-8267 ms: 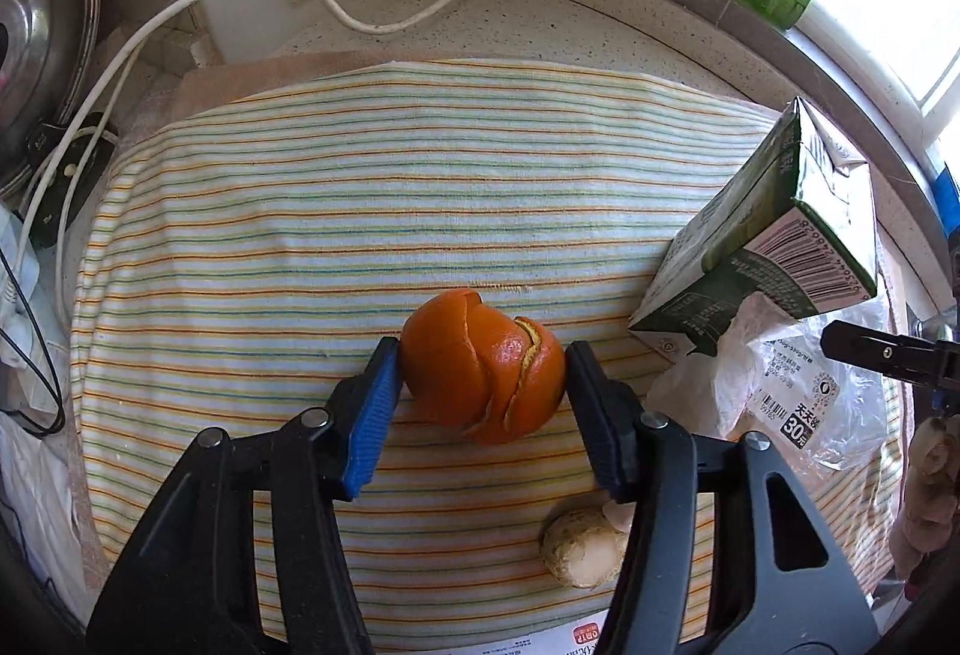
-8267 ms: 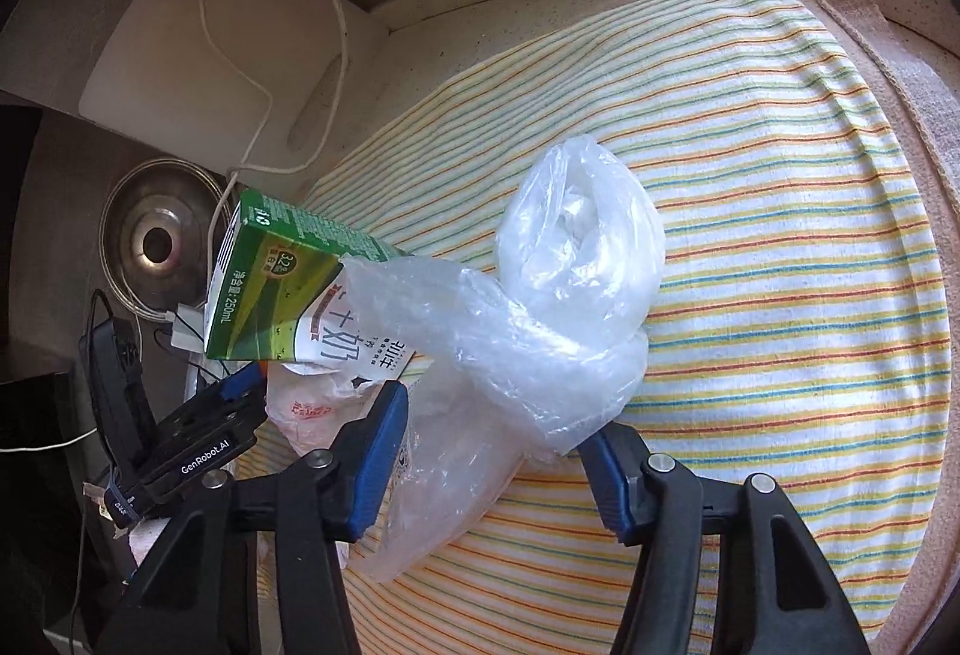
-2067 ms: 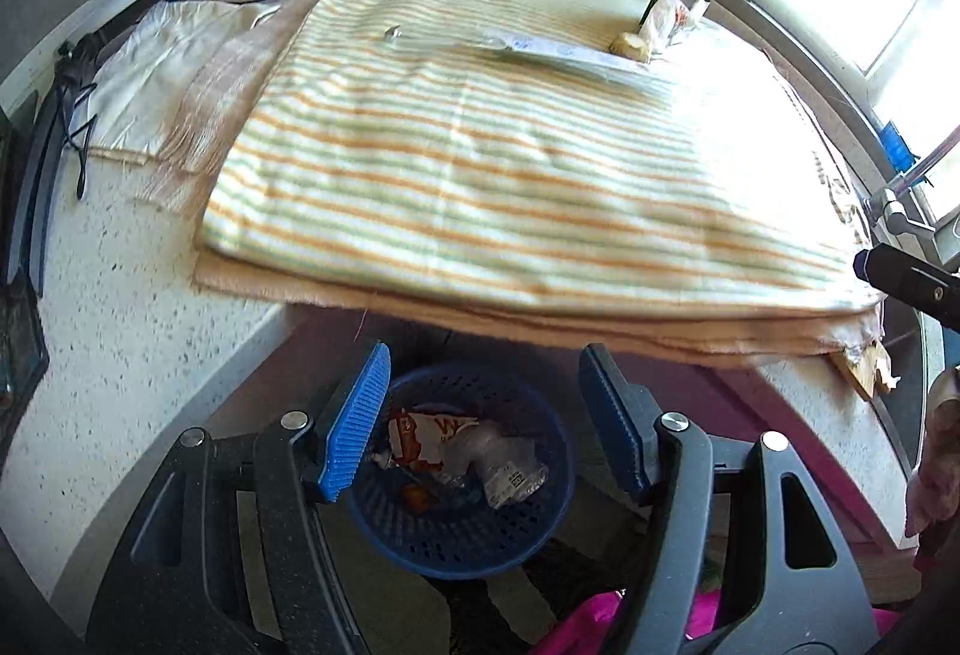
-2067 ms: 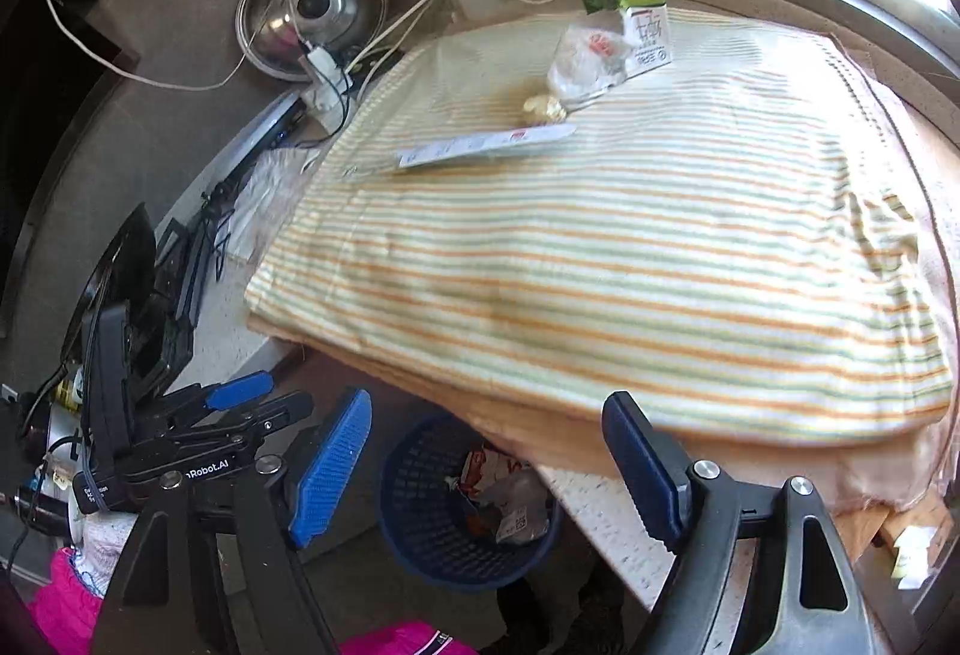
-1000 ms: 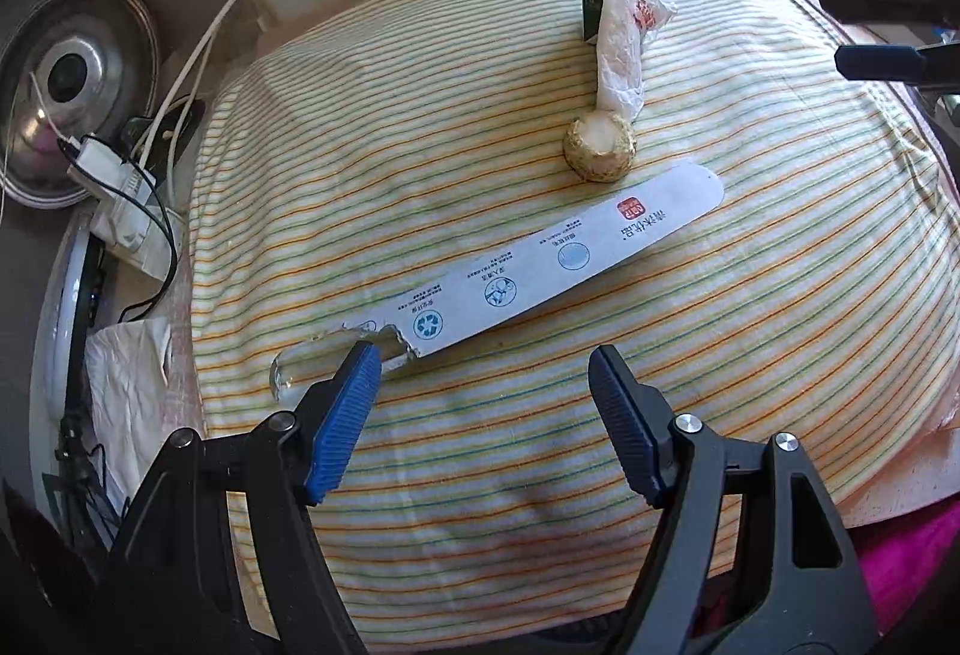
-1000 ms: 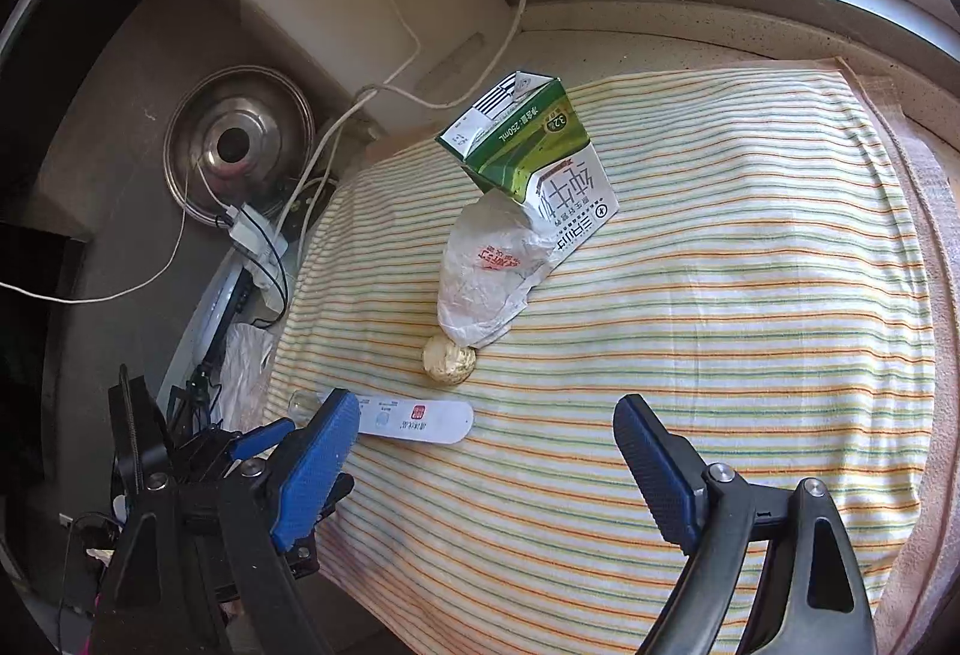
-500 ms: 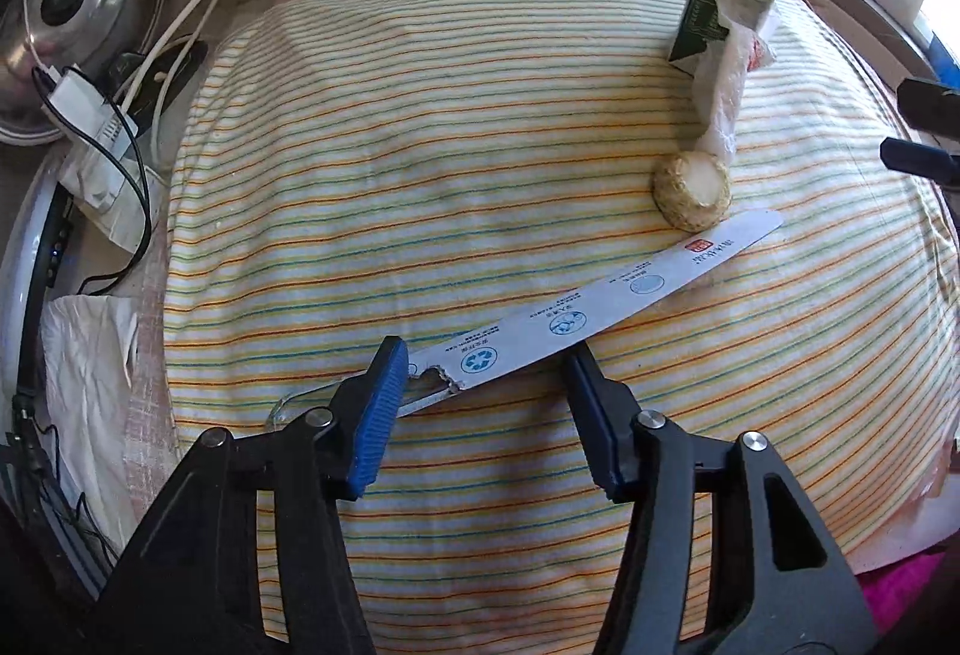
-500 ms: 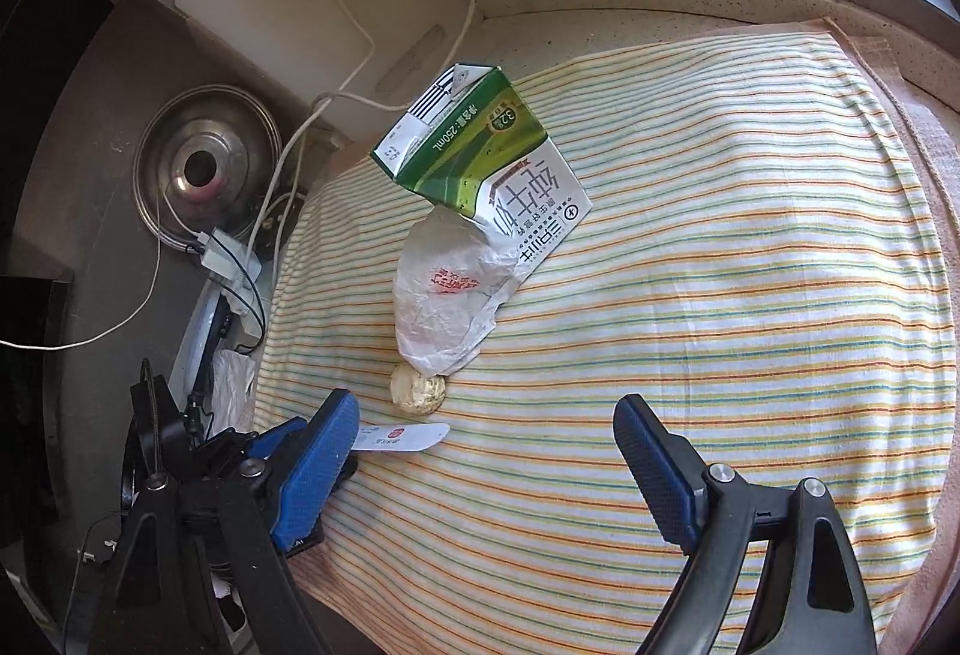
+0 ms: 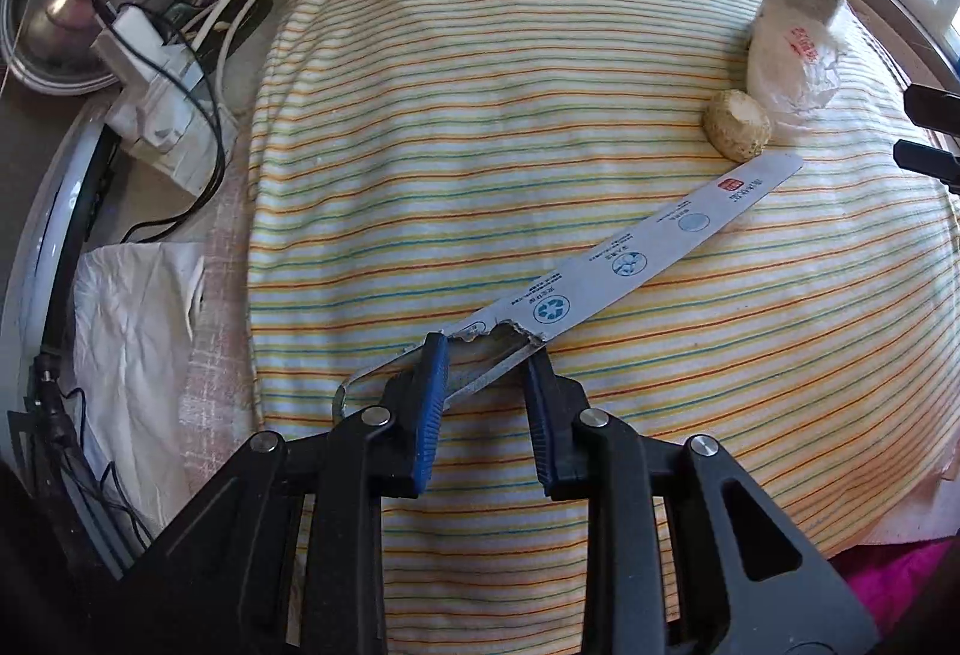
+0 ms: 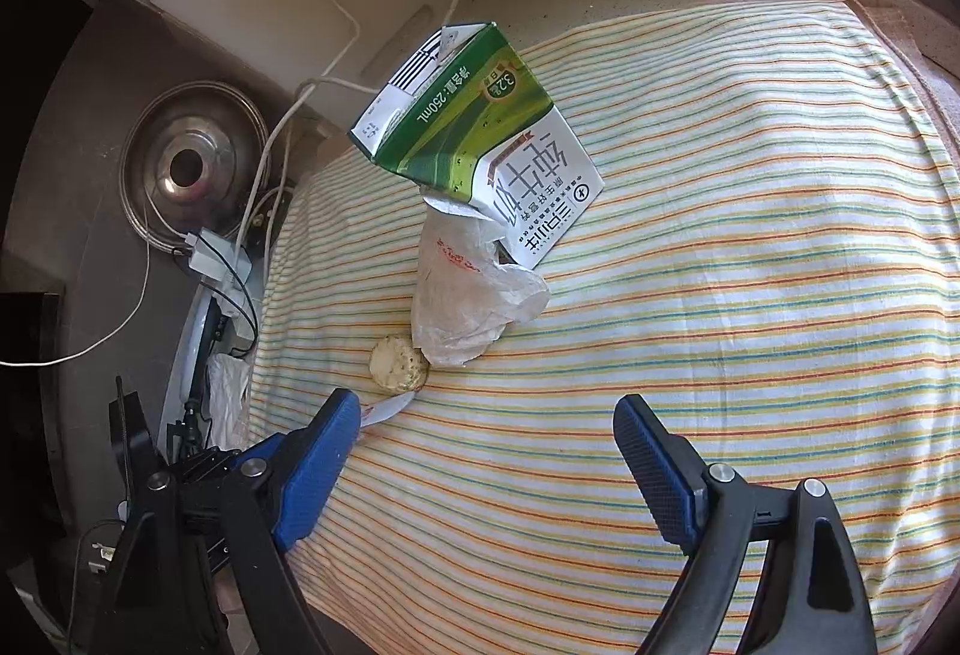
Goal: Collect trash
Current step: 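Grasp the white wrapper strip with the left gripper while the right gripper grasps the white bag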
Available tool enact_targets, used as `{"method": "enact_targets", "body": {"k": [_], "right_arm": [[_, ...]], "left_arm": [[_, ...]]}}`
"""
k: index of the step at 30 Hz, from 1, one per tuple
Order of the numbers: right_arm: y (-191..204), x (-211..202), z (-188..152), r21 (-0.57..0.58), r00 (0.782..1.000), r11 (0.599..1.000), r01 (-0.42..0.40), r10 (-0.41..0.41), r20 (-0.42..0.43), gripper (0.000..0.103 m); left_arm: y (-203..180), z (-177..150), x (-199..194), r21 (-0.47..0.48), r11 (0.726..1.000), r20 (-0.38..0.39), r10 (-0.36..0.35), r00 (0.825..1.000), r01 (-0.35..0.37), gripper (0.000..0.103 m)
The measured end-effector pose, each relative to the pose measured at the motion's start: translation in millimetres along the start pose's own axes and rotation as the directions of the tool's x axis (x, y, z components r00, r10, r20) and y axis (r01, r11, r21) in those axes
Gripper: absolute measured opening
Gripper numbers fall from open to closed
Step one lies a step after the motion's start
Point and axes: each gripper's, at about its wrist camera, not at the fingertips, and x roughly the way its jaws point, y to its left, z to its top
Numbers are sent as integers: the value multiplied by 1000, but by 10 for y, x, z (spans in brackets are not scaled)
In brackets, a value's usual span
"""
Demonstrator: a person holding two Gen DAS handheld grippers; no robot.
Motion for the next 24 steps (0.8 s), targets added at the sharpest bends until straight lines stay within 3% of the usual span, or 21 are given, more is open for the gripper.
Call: {"method": "enact_targets", "body": {"k": [3, 6, 8, 10, 16, 18, 21, 24], "right_arm": [[23, 47, 8, 2, 1000, 1000, -4, 4, -5, 89], [50, 123, 33, 8, 1000, 1000, -7, 7, -6, 89], [68, 200, 66, 15, 1000, 1000, -9, 9, -8, 88], [77, 284, 103, 26, 1000, 1000, -8, 8, -11, 88], [100, 498, 208, 37, 1000, 999, 14, -14, -11, 86], [128, 528, 228, 31, 1000, 999, 18, -18, -3, 86], [194, 564, 234, 14, 1000, 1000, 26, -26, 11, 86], [257, 596, 215, -8, 998, 999, 47, -47, 36, 85]], "left_arm": [[95, -46, -31, -36, 999, -8, 34, 999, -34, 25], [53, -53, -107, -4, 1000, 10, 25, 1000, -25, 25], [-35, -44, -147, 28, 999, 22, 23, 1000, -23, 36], [-144, 10, -146, 60, 998, 35, 30, 999, -32, 64], [-432, 207, 41, 140, 989, 25, 43, 999, -46, 68], [-431, 271, 114, 125, 992, 10, 28, 1000, -29, 62], [-341, 347, 131, 60, 997, -7, -50, 999, 51, 30], [-277, 340, 108, 44, 998, -10, -34, 999, 34, 22]]}}
